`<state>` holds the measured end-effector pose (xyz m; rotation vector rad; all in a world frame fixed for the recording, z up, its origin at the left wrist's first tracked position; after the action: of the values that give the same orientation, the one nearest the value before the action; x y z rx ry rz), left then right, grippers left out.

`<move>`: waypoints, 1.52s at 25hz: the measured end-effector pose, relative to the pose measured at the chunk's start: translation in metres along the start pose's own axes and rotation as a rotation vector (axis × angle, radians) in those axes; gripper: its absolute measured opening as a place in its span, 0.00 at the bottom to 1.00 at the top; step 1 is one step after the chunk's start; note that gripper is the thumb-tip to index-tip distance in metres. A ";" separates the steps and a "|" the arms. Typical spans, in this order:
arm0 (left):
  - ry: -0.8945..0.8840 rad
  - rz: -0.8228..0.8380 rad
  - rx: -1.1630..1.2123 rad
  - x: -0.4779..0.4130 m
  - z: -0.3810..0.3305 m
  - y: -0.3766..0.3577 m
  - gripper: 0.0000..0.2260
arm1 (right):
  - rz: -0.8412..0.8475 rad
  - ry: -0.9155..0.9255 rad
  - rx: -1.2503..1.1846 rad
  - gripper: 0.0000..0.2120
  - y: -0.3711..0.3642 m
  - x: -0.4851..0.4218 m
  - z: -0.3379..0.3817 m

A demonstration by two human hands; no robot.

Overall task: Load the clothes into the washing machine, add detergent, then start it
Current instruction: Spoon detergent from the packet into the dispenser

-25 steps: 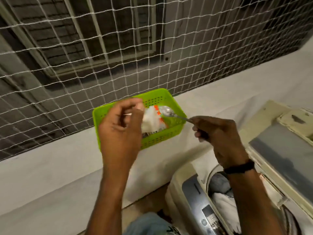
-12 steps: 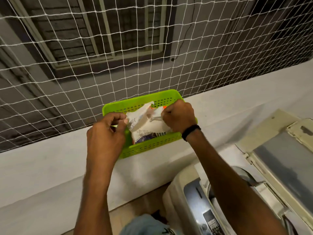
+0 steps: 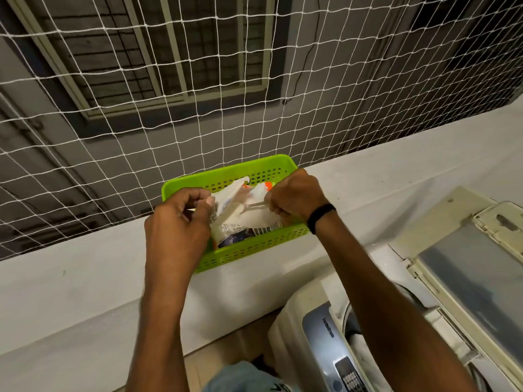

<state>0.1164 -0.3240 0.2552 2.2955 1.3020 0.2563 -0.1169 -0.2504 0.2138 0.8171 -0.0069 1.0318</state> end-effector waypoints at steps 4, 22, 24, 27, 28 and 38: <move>-0.026 -0.015 0.046 -0.002 -0.010 -0.004 0.04 | -0.026 0.004 -0.104 0.09 0.027 0.013 -0.010; -0.089 0.022 0.146 -0.001 -0.034 -0.030 0.04 | 0.022 0.097 -0.552 0.05 0.043 0.061 -0.042; -0.110 0.035 0.158 0.000 -0.039 -0.039 0.04 | -0.007 0.101 -0.583 0.05 0.052 0.072 -0.049; -0.151 0.080 0.204 0.004 -0.054 -0.059 0.03 | -0.066 0.109 -0.609 0.06 0.071 0.094 -0.065; -0.172 0.103 0.208 0.006 -0.060 -0.068 0.04 | -0.091 0.107 -0.617 0.06 0.079 0.103 -0.072; -0.350 0.525 0.214 0.039 -0.110 -0.221 0.04 | -0.519 -0.073 -0.720 0.04 0.141 0.217 -0.217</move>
<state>-0.0728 -0.1609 0.2376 2.6800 0.5650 -0.1207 -0.1854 0.0802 0.2236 0.1722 -0.2073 0.4443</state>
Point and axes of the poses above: each hand's wrist, its own x-axis away from the middle knuckle, its own y-axis out of the back of the hand, z = x × y, the point moved 7 cm from there along -x, towards the middle knuckle, and after that the axes turned 14 degrees about z, right-handed, at the moved point
